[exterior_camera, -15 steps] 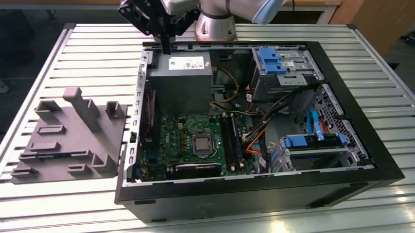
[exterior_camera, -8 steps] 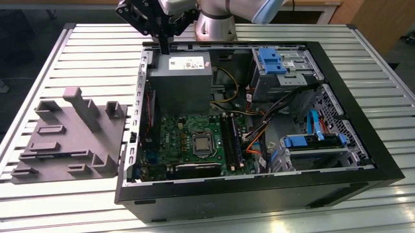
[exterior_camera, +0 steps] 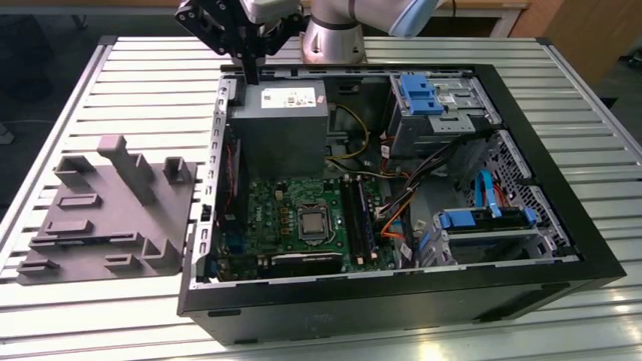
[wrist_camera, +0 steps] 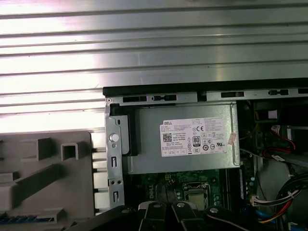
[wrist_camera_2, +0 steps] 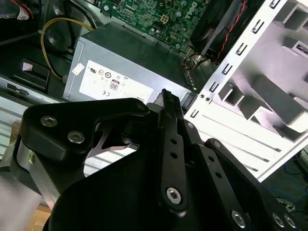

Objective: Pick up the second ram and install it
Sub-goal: 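Reach for the second ram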

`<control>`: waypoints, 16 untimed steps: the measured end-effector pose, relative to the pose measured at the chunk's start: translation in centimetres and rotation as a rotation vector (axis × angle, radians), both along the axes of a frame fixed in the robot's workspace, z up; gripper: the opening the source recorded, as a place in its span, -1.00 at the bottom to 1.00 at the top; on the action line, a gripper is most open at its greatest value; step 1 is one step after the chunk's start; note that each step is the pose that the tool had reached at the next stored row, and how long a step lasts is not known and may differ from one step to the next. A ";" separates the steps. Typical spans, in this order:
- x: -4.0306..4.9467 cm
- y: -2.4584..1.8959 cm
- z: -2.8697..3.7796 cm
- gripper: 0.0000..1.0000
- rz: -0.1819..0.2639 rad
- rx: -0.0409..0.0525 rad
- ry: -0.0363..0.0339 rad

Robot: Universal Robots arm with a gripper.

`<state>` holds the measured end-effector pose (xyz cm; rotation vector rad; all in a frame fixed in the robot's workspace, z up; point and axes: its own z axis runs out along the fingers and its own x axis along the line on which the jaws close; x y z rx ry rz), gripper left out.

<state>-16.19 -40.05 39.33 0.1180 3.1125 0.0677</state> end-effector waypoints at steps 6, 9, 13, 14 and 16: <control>-0.24 -0.01 0.01 -0.79 0.000 -0.0001 0.0001; -0.38 -0.02 0.00 -0.79 0.000 0.0000 0.0000; -0.56 -0.02 0.00 -0.79 0.000 0.0000 0.0000; -0.59 -0.02 0.00 -0.79 0.000 0.0000 0.0000; -0.66 -0.03 0.00 -0.79 0.000 0.0000 0.0001</control>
